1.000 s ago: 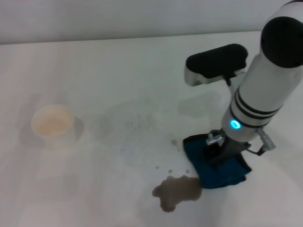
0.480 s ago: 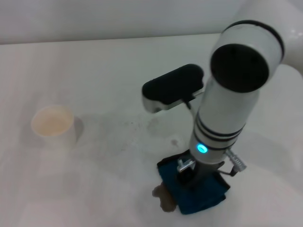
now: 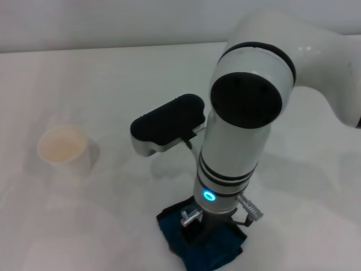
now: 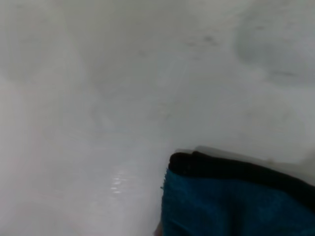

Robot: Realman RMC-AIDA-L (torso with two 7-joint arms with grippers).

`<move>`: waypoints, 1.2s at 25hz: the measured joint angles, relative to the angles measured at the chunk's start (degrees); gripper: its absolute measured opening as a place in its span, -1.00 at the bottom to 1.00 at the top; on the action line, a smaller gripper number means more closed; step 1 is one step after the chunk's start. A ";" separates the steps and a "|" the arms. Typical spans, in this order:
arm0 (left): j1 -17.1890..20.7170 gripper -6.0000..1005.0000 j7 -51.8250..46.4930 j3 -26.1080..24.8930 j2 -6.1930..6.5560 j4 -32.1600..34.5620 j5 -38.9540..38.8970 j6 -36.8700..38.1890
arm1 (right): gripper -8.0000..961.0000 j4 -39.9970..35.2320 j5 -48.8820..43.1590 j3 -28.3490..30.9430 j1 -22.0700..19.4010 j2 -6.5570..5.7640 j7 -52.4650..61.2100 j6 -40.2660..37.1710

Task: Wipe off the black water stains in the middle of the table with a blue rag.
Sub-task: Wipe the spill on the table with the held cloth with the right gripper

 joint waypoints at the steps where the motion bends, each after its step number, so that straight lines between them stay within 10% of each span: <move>1: 0.00 0.75 0.00 0.01 0.06 0.00 0.03 0.00 | -0.85 0.10 0.76 -0.36 0.28 0.00 -0.16 -0.61; 30: 0.56 0.75 0.03 0.12 0.45 0.00 0.09 0.04 | -0.87 9.63 0.88 0.22 8.92 0.00 -3.78 -3.61</move>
